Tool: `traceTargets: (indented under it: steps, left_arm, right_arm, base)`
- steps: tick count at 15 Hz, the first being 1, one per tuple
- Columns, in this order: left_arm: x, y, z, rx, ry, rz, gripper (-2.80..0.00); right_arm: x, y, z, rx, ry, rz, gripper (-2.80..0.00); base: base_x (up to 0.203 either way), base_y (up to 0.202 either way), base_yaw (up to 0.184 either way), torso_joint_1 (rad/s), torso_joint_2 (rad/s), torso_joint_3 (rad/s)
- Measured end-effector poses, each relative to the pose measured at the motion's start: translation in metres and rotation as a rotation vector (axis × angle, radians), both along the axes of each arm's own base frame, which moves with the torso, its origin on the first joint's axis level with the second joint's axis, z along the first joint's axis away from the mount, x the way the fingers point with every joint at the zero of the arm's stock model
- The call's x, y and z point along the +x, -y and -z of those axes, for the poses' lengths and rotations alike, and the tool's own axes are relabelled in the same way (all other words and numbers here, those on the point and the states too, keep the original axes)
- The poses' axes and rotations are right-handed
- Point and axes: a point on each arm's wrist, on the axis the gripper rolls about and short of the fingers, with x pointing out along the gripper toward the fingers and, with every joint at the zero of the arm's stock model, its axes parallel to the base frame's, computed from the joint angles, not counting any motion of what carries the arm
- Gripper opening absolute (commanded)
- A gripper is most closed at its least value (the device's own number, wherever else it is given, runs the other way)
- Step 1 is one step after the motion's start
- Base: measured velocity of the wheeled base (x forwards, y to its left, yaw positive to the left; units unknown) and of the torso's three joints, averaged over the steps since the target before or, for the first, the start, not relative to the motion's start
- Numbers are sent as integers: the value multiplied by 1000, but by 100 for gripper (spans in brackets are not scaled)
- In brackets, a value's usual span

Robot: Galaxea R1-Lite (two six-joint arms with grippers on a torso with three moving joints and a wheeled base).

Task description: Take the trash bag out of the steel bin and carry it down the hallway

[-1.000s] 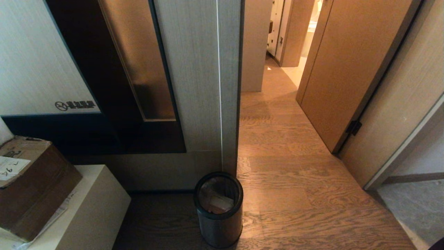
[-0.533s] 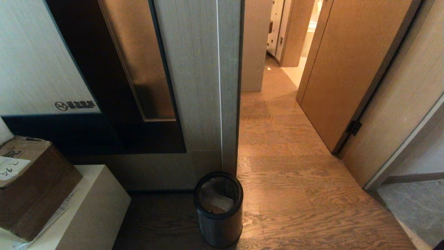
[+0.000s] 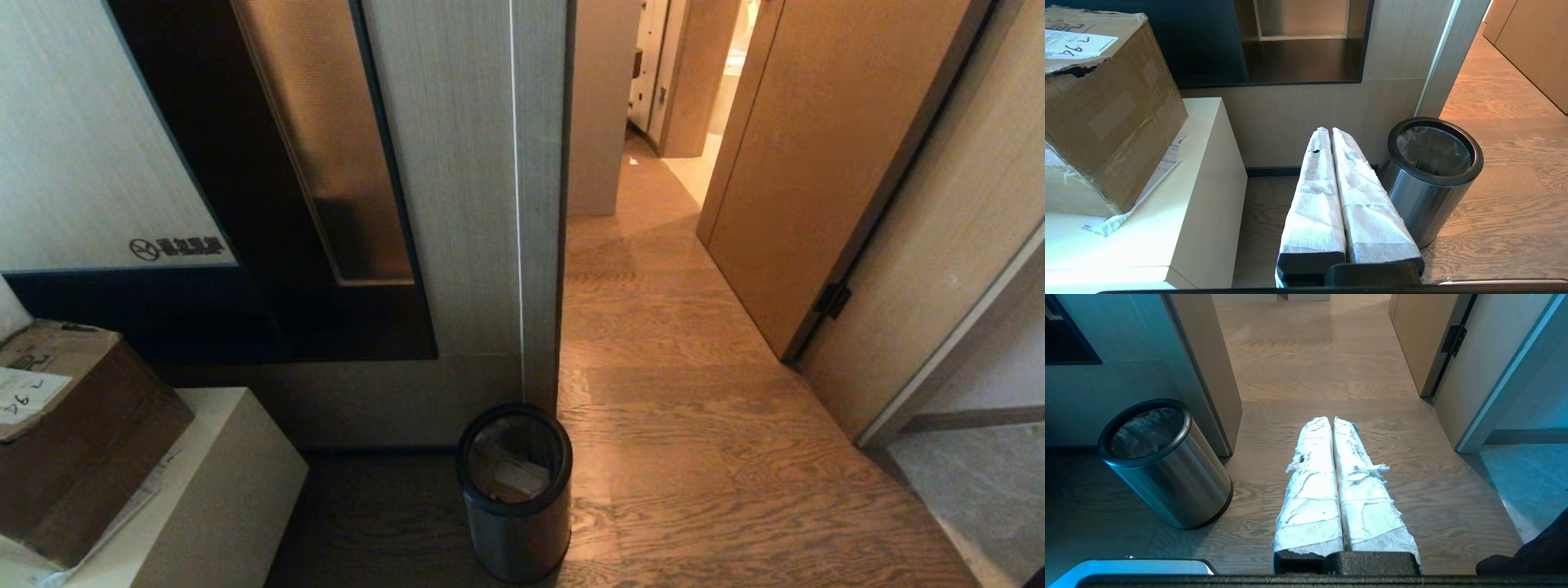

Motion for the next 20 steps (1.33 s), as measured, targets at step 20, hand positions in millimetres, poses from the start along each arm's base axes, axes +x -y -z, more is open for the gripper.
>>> traceTargets:
  steps: [20]
  left_arm:
    - [0, 0, 0, 0, 0, 0, -280]
  right_arm:
    - [0, 0, 0, 0, 0, 0, -280]
  base:
    - [0, 0, 0, 0, 0, 0]
